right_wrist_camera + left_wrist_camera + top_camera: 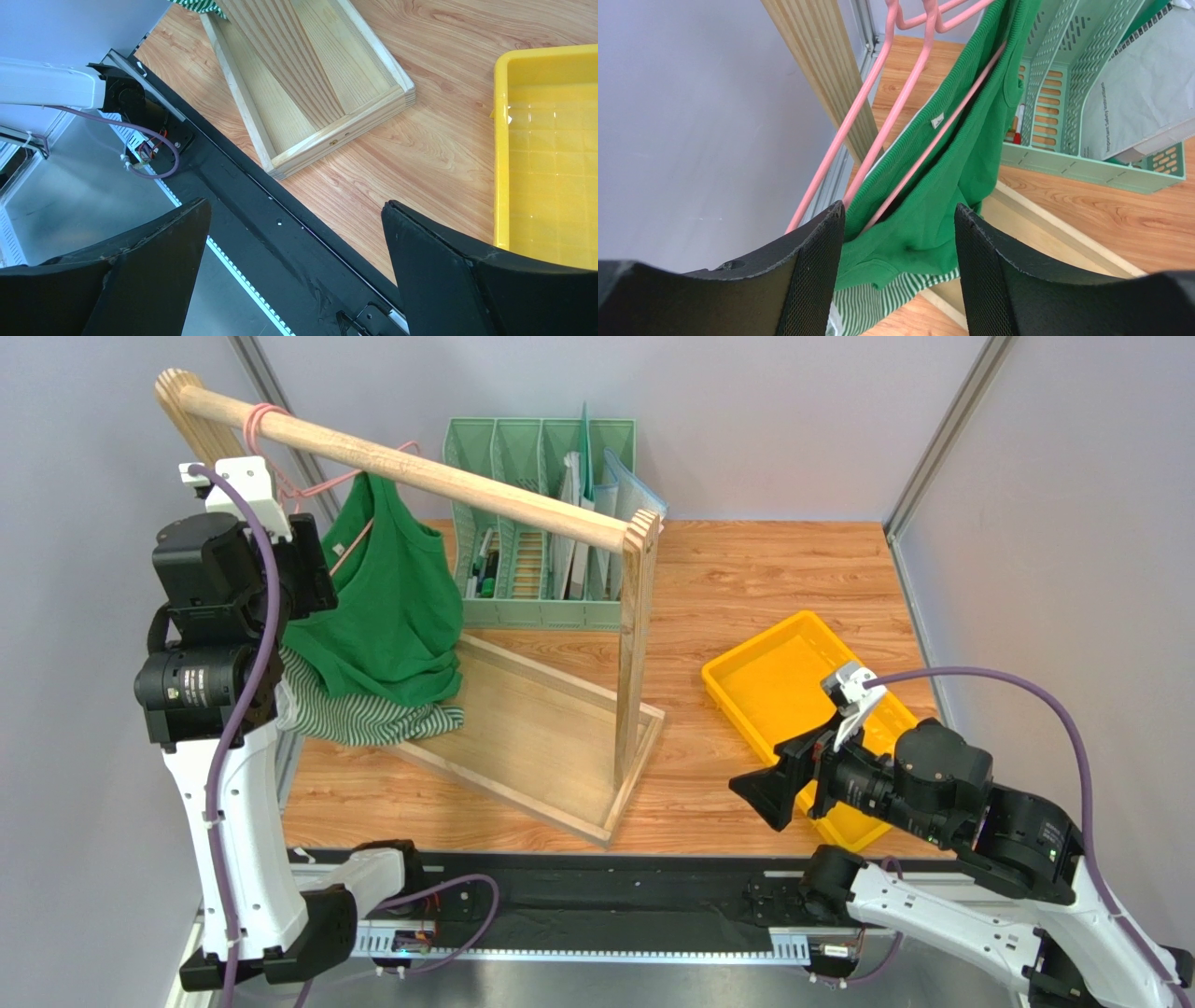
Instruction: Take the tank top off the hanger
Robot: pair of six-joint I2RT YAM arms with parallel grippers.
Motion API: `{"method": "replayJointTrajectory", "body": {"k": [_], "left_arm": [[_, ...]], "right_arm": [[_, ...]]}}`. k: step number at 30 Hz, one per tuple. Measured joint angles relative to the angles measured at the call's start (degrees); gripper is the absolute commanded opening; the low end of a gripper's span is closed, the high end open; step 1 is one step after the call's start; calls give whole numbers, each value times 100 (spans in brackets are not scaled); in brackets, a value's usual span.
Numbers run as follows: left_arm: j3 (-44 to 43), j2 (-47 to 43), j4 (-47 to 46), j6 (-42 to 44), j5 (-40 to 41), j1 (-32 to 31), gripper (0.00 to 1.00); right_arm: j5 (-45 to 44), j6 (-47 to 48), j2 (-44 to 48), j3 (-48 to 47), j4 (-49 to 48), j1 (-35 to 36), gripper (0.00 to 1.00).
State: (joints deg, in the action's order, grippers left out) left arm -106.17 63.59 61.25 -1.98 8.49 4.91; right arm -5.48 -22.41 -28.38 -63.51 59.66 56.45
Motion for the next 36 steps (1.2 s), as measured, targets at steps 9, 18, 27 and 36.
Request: {"method": "replayJointTrajectory", "body": {"k": [9,18,27,36], "left_arm": [[-7,70,-114,66,131,0,67],[33,144,-367,201,74,0,59],[221,291,-413,210,-136,4,42],[319,299,-531,50,-439,4,24]], "right_arm": [[87,0,-68,0,-22,0,100],[144,-22,-94,-11,-39,0,100],[164,-31,-92,-31,-42,0,100],[168,-72,-92,-31,-44,0,100]]}}
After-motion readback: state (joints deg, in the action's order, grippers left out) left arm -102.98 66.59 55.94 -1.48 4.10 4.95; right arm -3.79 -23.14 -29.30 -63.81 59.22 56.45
